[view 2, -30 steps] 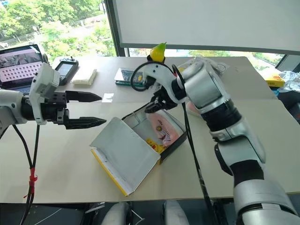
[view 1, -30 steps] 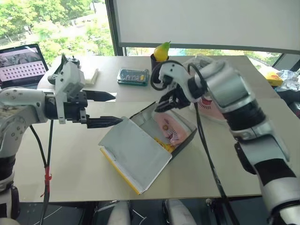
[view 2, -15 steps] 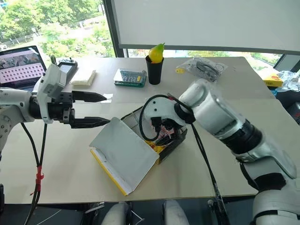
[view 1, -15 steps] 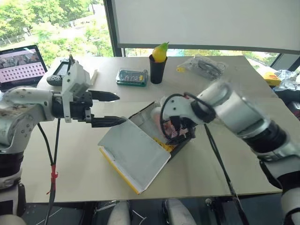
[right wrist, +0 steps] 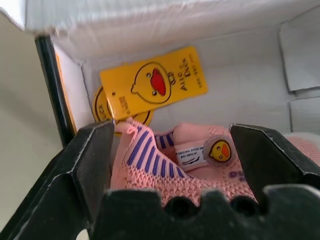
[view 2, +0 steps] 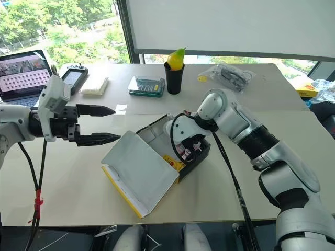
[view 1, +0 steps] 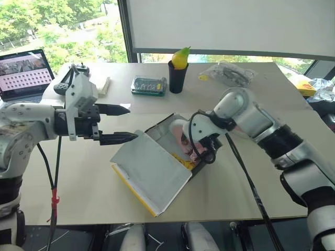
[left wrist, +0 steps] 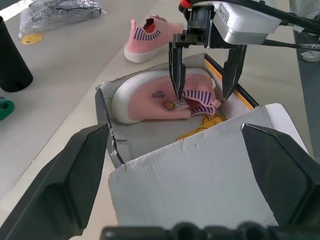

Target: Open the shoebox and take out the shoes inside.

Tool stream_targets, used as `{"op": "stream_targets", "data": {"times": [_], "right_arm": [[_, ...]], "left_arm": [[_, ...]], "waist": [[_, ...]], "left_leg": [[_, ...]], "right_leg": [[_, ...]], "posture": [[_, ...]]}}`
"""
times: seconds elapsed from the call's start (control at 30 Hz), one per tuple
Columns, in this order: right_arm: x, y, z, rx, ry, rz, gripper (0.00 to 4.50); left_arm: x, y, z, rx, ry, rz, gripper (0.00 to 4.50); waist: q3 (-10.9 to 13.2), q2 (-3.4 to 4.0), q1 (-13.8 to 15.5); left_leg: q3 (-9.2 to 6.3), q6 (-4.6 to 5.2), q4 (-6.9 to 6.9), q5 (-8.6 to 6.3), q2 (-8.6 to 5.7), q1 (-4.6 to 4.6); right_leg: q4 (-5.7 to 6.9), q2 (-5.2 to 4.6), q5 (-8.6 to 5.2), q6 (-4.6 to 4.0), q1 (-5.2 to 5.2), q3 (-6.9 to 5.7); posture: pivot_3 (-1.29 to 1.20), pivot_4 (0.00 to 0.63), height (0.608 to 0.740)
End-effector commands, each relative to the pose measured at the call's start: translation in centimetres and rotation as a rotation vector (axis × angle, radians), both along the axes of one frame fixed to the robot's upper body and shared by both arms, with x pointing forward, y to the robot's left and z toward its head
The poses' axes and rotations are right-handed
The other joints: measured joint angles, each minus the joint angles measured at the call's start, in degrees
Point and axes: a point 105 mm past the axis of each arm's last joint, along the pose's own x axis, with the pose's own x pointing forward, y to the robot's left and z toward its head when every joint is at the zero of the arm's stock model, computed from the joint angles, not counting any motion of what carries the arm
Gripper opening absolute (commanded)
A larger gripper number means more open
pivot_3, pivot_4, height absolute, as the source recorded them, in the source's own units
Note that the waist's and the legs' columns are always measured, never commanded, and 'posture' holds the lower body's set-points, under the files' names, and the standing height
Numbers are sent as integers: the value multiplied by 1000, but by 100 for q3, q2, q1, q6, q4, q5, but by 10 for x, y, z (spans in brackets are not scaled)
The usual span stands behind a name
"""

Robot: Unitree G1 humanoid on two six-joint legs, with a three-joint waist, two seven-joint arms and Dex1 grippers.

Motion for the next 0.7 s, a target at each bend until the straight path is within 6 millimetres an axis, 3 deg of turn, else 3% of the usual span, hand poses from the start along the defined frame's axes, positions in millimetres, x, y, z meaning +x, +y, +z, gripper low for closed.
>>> {"op": "stream_targets", "data": {"times": [0.03,0.2,0.3,0.63,0.7], "right_arm": [[-2,-4,-5,-93,9,72,4425],[2,-17,-28,-234,20,91,4425],[3,-24,-38,-300,41,84,3753],[8,-18,-34,-289,32,71,222],[9,-14,-28,-254,18,66,41]], "left_arm": [[-6,2,13,-4,-51,3,4500],[-9,2,13,-1,-45,10,4500],[-11,2,13,5,-36,6,4500],[-12,1,13,9,-33,-2,4500],[-12,0,13,7,-33,-8,4500]], "waist": [[0,0,10],[0,0,34],[0,0,34],[0,0,1],[0,0,-2]], "left_leg": [[0,0,0,0,0,0],[0,0,1,0,-1,0],[0,-1,1,1,-1,0],[0,-2,1,1,0,12],[0,-2,1,1,0,17]], "right_leg": [[0,0,0,0,0,0],[-1,-1,0,-1,2,0],[0,-2,0,-1,3,-1],[2,-1,1,-3,11,0],[2,0,1,-3,13,0]], "posture": [[0,150,732],[0,150,732],[0,150,732],[0,150,732],[0,150,732]]}}
